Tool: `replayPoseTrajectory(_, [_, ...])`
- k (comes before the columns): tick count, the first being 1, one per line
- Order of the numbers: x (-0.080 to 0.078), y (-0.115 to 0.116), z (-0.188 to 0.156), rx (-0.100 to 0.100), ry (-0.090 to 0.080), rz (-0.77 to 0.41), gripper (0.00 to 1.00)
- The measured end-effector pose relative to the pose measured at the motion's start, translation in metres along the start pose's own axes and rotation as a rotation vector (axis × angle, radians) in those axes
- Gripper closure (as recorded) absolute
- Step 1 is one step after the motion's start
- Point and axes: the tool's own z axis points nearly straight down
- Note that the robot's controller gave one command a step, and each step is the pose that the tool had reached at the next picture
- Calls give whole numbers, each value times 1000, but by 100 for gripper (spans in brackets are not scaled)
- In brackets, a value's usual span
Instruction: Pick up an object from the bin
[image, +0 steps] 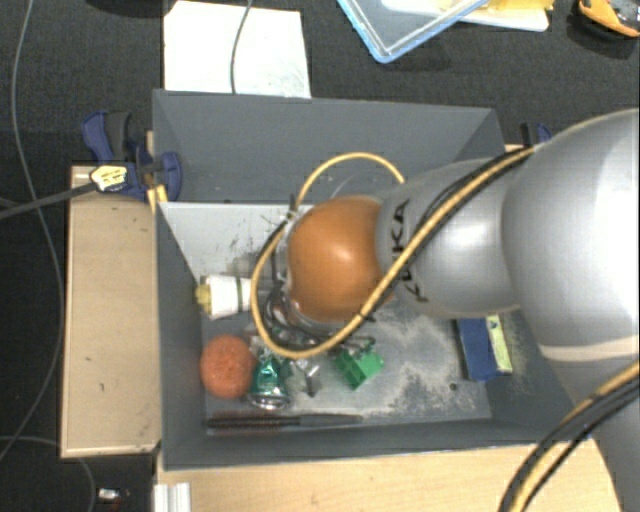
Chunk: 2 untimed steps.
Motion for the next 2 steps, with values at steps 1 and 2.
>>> replayPoseTrajectory(1, [1,1,-32,-3,3,4,100])
replayPoseTrajectory(2, [-1,0,-51,-1,-3,9,100])
